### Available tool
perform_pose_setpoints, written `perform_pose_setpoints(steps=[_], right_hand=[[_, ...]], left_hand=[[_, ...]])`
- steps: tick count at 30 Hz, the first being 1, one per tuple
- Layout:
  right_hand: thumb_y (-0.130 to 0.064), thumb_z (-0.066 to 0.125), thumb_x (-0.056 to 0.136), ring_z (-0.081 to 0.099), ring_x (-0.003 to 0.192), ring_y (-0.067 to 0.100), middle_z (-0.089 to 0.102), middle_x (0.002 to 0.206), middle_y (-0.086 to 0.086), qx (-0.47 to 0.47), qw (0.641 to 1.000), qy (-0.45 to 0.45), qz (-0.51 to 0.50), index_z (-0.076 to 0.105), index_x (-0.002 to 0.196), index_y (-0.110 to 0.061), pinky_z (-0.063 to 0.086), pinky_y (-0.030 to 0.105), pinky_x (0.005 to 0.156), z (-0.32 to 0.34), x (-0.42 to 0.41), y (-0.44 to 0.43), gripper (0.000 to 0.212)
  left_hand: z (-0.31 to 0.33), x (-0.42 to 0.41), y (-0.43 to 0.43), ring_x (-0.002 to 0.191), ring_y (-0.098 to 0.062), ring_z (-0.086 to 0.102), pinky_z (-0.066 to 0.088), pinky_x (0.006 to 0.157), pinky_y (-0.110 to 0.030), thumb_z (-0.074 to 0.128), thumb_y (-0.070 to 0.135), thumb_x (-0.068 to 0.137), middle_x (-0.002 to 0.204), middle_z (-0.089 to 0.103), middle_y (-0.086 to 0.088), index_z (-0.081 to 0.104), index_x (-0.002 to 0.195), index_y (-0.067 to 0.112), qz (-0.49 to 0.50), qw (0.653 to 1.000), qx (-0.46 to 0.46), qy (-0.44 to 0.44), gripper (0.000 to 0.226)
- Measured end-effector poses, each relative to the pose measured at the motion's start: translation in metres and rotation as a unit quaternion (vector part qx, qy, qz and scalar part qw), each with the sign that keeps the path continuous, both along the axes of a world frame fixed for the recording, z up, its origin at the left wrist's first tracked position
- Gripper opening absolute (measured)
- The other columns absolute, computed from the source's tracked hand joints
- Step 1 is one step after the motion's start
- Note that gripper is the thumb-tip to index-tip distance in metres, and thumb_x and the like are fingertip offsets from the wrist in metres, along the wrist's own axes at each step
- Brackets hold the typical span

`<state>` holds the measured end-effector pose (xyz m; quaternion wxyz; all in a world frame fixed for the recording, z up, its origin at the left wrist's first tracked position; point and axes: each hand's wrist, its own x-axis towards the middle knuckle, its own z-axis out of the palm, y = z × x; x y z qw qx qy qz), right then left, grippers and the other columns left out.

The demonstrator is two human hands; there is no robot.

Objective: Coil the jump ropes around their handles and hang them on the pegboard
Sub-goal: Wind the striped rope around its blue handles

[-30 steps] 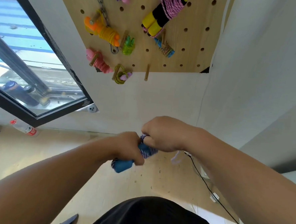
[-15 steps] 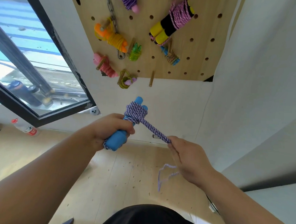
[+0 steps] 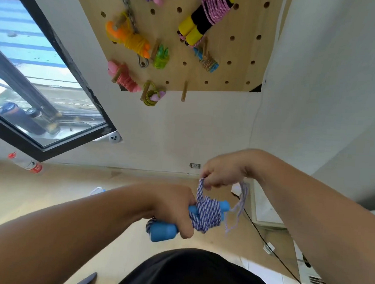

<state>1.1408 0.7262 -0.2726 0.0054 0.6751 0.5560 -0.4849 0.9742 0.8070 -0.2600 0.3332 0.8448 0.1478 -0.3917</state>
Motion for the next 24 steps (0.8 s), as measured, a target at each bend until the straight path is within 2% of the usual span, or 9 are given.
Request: perform_pose_setpoints(steps=[3,6,8,12,14,16,20,22,24], right_hand=[[-0.024,0.054,0.094,0.049,0.068,0.022,0.053,0.071,0.001,0.07,0.992,-0.106,0.016,0.06,0.075,-0.014,0.04,0.034,0.065,0.027,-0.015,0.023,0.023],[-0.025,0.046,0.098,0.048,0.064,0.019,0.052,0.07,0.003,0.173,0.975,-0.137,-0.032,0.053,0.068,-0.013,0.04,0.037,0.062,0.035,-0.038,0.024,0.033],[-0.026,0.045,0.1,0.056,0.072,0.02,0.061,0.079,0.002,0.228,0.96,-0.148,-0.064,0.061,0.08,-0.015,0.047,0.04,0.066,0.03,-0.051,0.015,0.027],[-0.029,0.052,0.101,0.059,0.08,0.013,0.068,0.088,-0.007,0.337,0.928,-0.099,-0.122,0.069,0.101,-0.025,0.05,0.035,0.074,0.01,-0.067,-0.007,0.018],[-0.025,0.056,0.1,0.062,0.082,0.008,0.072,0.092,-0.009,0.385,0.901,-0.057,-0.192,0.072,0.106,-0.025,0.049,0.027,0.075,-0.001,-0.066,-0.017,0.017],[-0.019,0.061,0.098,0.063,0.077,0.004,0.072,0.085,-0.011,0.405,0.863,0.038,-0.3,0.07,0.098,-0.023,0.047,0.022,0.072,-0.008,-0.061,-0.029,0.009],[-0.005,0.065,0.095,0.063,0.072,0.011,0.072,0.074,0.001,0.38,0.812,0.184,-0.403,0.062,0.085,-0.013,0.048,0.027,0.071,-0.011,-0.052,-0.048,0.013],[-0.004,0.065,0.094,0.056,0.062,0.014,0.069,0.068,0.005,0.363,0.789,0.236,-0.437,0.059,0.08,-0.008,0.043,0.022,0.059,-0.01,-0.05,-0.052,0.016],[-0.009,0.061,0.095,0.041,0.053,0.015,0.057,0.059,0.006,0.324,0.747,0.318,-0.486,0.053,0.074,-0.012,0.031,0.023,0.05,-0.009,-0.05,-0.054,0.023]], left_hand=[[-0.017,0.004,0.012,0.059,-0.014,0.059,0.049,0.057,-0.026,0.076,0.015,0.067,0.068,0.061,0.001,0.062,0.073,0.016,0.108,0.994,0.007,0.004,0.016],[-0.023,0.004,0.031,0.062,-0.017,0.061,0.05,0.057,-0.026,0.076,0.009,0.068,0.072,0.064,-0.004,0.064,0.078,0.011,0.208,0.978,0.003,-0.025,0.016],[-0.023,0.002,0.042,0.062,-0.018,0.061,0.05,0.056,-0.025,0.076,0.005,0.07,0.072,0.064,-0.006,0.066,0.078,0.01,0.27,0.961,0.006,-0.056,0.014],[-0.019,0.003,0.053,0.062,-0.018,0.059,0.05,0.058,-0.026,0.076,-0.002,0.073,0.073,0.062,-0.01,0.065,0.079,0.006,0.356,0.929,-0.025,-0.099,0.015],[-0.015,0.004,0.057,0.06,-0.018,0.059,0.05,0.058,-0.027,0.074,-0.004,0.074,0.07,0.061,-0.01,0.063,0.078,0.005,0.39,0.911,-0.064,-0.121,0.015],[-0.009,0.005,0.059,0.06,-0.018,0.058,0.05,0.057,-0.028,0.073,-0.005,0.076,0.069,0.06,-0.009,0.061,0.08,0.006,0.406,0.898,-0.088,-0.144,0.017],[0.008,0.008,0.052,0.06,-0.016,0.057,0.05,0.054,-0.025,0.073,-0.005,0.078,0.072,0.059,-0.009,0.058,0.083,0.006,0.414,0.887,-0.108,-0.172,0.019],[0.017,0.006,0.047,0.061,-0.016,0.058,0.052,0.058,-0.029,0.078,-0.001,0.07,0.073,0.059,-0.01,0.058,0.086,0.006,0.407,0.883,-0.149,-0.178,0.027],[0.027,0.004,0.04,0.057,-0.016,0.059,0.053,0.057,-0.03,0.073,0.004,0.06,0.069,0.06,-0.009,0.056,0.088,0.006,0.387,0.88,-0.209,-0.176,0.032]])
